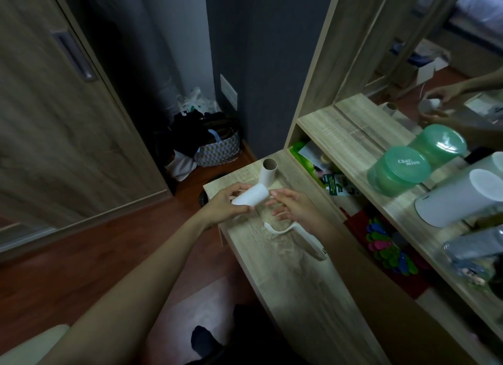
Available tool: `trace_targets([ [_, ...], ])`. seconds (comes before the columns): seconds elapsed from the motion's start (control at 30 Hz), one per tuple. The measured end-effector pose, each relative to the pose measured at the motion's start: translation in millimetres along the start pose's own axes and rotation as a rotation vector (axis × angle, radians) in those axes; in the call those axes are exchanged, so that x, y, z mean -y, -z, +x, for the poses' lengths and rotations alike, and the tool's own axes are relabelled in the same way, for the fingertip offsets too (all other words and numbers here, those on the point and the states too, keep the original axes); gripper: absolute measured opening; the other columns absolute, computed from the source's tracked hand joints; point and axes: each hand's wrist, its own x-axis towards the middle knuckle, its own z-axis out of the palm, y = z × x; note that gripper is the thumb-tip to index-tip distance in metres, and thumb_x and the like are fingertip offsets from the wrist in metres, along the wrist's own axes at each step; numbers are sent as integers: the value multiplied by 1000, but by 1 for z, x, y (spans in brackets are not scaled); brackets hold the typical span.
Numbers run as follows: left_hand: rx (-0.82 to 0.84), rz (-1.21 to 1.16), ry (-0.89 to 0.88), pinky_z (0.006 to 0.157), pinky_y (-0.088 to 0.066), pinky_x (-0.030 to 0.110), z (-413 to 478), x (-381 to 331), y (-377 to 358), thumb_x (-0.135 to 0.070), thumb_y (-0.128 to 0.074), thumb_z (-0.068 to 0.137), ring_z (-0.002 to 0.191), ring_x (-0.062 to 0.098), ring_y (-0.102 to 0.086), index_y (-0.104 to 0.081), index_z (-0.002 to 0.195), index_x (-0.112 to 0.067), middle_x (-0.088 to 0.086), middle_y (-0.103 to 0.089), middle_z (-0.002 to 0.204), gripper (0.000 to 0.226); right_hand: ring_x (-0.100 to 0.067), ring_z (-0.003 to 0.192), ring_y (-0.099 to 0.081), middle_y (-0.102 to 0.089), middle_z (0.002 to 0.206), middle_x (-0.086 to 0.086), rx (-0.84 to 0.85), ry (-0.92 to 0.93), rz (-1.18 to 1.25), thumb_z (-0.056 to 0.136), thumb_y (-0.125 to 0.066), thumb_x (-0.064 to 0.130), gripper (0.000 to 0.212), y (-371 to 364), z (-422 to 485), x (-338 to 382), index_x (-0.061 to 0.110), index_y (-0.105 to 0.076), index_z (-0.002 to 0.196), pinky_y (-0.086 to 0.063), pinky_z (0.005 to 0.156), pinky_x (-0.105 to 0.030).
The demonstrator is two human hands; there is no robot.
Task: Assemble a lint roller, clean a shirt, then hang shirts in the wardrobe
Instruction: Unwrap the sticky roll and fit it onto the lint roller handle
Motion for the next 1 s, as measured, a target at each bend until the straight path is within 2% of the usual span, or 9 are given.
trace_targets([
  [0.1, 10, 25, -30, 74, -45, 10, 3, -1, 3, -9, -82, 73, 90, -5, -56, -63, 115, -15, -11, -61, 106, 47, -14, 64, -66, -69, 96, -13, -7, -17, 51, 93, -58, 21, 10, -2, 0, 1, 20, -66, 100, -55, 57, -23],
  [0.27, -34, -10, -35, 68, -51, 30, 8, -3, 5, -8, -85, 68, 82, 13, -59, -58, 103, -5, 3, -62, 96, 45, -18, 68, -69, -70, 98, -19, 7, -38, 156, 87, -67, 19, 28, -2, 2, 1, 9, -64, 113, -58, 62, -25],
  [0.37, -56, -38, -62, 71, -51, 28, 9, -7, 5, -11, -83, 72, 84, 12, -59, -61, 106, -2, 2, -62, 100, 42, -20, 70, -71, -71, 92, -18, -15, -61, 162, 85, -68, 16, 35, -3, 2, 0, 3, -60, 117, -58, 63, -25],
  [0.43, -109, -120, -24, 75, -54, 26, 10, -6, 5, -15, -79, 77, 91, 10, -59, -62, 109, -8, 3, -61, 109, 37, -22, 71, -71, -71, 91, -19, -38, -54, 190, 86, -68, 15, 37, -4, 3, 0, 1, -58, 119, -58, 62, -25],
  [0.5, -189, -244, 43, 72, -57, 21, 12, -3, 6, -16, -74, 83, 92, 11, -60, -60, 115, -11, 7, -58, 114, 36, -24, 73, -71, -70, 91, -20, -84, -40, 206, 86, -68, 14, 37, -4, 2, 1, 2, -57, 120, -59, 63, -26],
  [0.63, -265, -536, 173, 67, -59, 23, 12, 3, 4, -14, -65, 90, 92, 21, -67, -56, 126, -5, 18, -57, 118, 38, -21, 73, -72, -68, 103, -17, -154, 71, 115, 86, -68, 12, 29, -13, -1, 2, 9, -59, 114, -60, 68, -29],
  [0.73, -280, -672, 219, 69, -60, 26, 13, 4, 0, -15, -60, 94, 91, 21, -67, -53, 130, -3, 17, -57, 116, 39, -24, 83, -71, -66, 111, -11, -179, 179, 50, 84, -70, 11, 29, -26, -1, -1, 14, -59, 111, -60, 75, -33],
  [0.87, -305, -754, 250, 70, -60, 25, 16, 3, -1, -14, -55, 97, 91, 19, -65, -51, 132, -2, 16, -54, 119, 38, -7, 90, -67, -66, 109, -2, -277, 262, -27, 79, -75, 8, 38, -35, 2, -5, 14, -60, 113, -55, 68, -17],
  [1.0, -309, -729, 245, 76, -60, 30, 18, 5, -1, -14, -53, 98, 93, 20, -64, -50, 131, 0, 15, -54, 120, 36, -15, 97, -68, -68, 111, -6, -317, 290, 2, 75, -78, 8, 38, -36, 4, -10, 15, -62, 109, -57, 74, -24],
])
